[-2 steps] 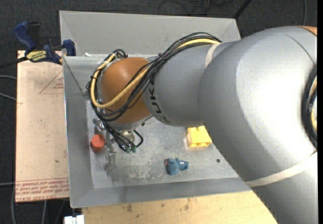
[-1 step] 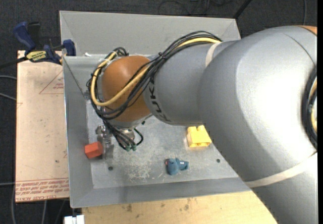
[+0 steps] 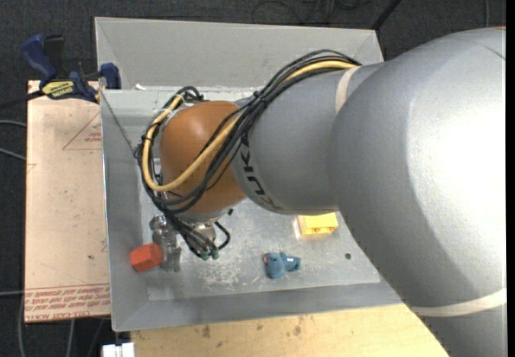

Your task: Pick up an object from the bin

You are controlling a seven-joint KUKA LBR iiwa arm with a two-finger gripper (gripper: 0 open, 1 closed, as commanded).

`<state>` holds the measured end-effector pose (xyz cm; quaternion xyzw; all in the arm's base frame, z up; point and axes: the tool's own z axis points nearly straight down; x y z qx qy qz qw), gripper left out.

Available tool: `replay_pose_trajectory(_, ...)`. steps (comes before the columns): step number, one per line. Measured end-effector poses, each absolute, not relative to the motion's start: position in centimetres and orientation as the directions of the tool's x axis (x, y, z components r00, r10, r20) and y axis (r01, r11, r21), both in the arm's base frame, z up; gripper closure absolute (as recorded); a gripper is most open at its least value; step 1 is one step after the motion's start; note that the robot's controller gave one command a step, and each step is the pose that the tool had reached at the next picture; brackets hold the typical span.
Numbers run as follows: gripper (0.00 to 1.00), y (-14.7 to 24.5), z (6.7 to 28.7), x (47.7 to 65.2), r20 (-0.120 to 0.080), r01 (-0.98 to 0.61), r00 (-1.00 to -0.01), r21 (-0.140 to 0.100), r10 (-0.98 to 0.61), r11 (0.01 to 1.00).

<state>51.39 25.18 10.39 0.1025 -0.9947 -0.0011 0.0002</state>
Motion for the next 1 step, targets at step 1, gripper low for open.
replay_pose_trajectory(1,1.00,24.79,19.72,50.70,-0.010,-0.222,-0.975,0.003,-0.221,0.975)
